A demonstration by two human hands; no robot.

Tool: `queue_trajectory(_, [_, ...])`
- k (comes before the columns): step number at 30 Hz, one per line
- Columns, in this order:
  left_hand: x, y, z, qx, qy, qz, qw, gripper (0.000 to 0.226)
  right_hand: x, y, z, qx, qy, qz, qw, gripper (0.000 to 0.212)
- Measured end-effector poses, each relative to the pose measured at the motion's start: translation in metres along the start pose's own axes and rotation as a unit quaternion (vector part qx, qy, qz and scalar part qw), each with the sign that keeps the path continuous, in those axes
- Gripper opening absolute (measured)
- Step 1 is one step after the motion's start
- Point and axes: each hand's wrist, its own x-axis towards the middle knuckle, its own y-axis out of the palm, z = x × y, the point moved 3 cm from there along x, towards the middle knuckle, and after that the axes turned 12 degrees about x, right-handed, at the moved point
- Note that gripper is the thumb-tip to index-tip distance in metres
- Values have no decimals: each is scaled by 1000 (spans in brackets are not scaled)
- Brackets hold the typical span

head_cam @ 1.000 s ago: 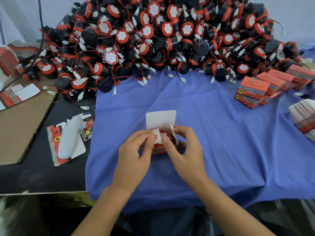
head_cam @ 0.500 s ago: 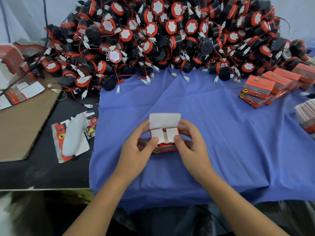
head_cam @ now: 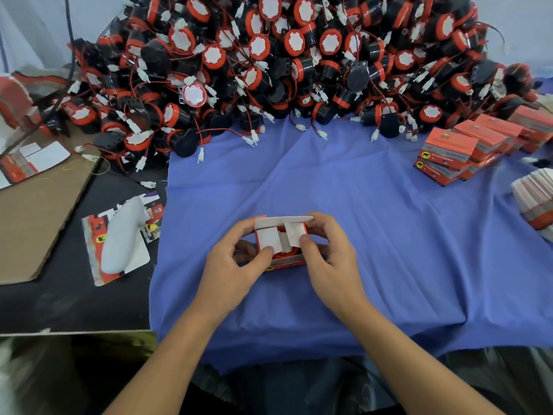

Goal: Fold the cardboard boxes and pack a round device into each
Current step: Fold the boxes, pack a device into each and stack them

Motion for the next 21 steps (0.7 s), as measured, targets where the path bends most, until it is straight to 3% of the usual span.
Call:
queue_trajectory(8, [-2, -1, -4, 12, -17, 56, 998, 53, 0, 0, 0, -5, 6, -2, 1000, 31])
queue_trajectory(12, [3, 5, -10, 7, -63, 70, 995, 44, -1, 0, 1, -9, 1, -1, 1000, 31])
queue_trajectory(21, [9, 16, -19, -32, -160, 44, 986, 58, 0, 0, -1, -9, 4, -1, 1000, 30])
